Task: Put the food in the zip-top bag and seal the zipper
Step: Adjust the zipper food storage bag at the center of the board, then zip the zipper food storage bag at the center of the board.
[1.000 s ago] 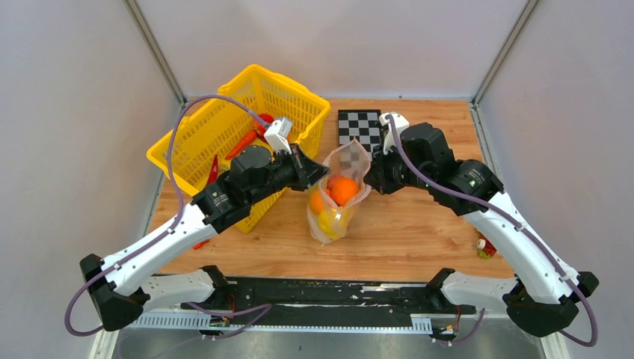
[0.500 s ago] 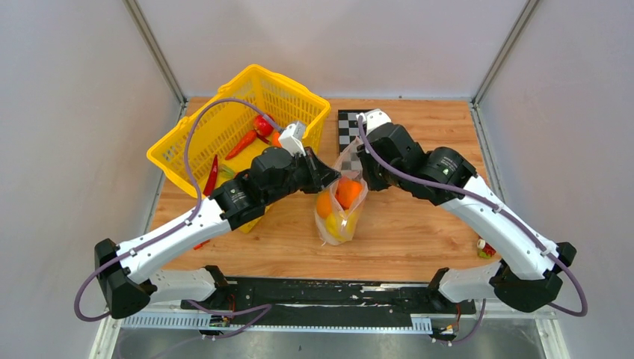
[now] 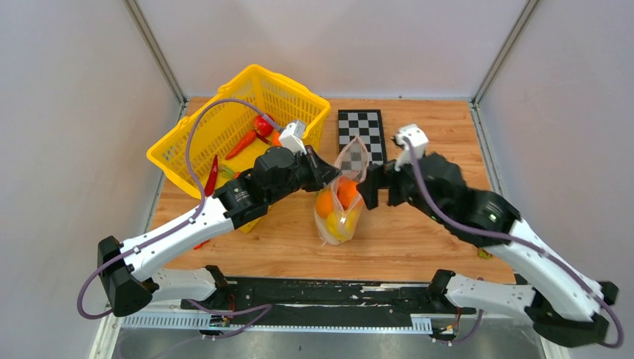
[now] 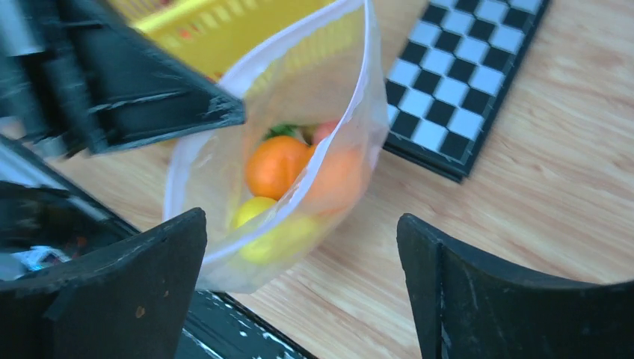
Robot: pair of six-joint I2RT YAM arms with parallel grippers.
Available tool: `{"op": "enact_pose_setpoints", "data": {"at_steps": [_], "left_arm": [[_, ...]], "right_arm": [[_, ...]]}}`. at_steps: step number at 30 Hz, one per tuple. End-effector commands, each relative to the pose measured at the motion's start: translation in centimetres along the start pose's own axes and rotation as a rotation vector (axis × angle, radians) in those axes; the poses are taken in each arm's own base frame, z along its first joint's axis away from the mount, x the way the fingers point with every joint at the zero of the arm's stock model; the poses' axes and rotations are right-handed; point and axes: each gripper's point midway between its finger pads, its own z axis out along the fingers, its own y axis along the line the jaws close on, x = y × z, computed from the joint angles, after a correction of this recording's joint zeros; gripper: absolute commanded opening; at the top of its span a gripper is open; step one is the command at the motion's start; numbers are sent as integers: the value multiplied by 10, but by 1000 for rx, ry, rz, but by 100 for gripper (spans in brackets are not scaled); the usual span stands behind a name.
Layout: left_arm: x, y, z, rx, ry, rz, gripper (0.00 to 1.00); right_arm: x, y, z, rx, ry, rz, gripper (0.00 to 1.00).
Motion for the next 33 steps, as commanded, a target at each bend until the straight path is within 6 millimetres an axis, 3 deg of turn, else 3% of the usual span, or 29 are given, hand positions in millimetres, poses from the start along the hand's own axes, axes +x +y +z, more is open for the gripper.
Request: {"op": "enact_pose_setpoints", "data": {"at_steps": [1,3,5,10,14,19,23,26,33], "left_arm": [[-21,-15,-4,35,-84,-11,0],[-22,-14,-3,31,-86,-8,0],[-21,-13,-2,27,-86,-9,0],[-21,-14,0,31,-83,-12,0],[-22,-14,-1,29,-88,-5,0],[-24,-9,-2,6,-103,-8,0],[-27,-8,-2,0,-119,-24,0],[-30,-10,-2,3,-126,-31,0],[-30,-10,-2,7,-132,-60,0]], "right_arm": [[-55,29,-50,-292,-402,142,100],[-49,26,-60,-327,-461,162,99],[-39,24,-58,-329,-455,163,92],[-7,48,-41,-440,-341,55,85],[11,66,-40,-525,-313,11,85],[14,70,-49,-543,-376,-31,88],[23,84,-46,-573,-305,-49,90],[34,91,-34,-529,-243,-40,90],[45,80,-13,-283,-276,91,93]]}}
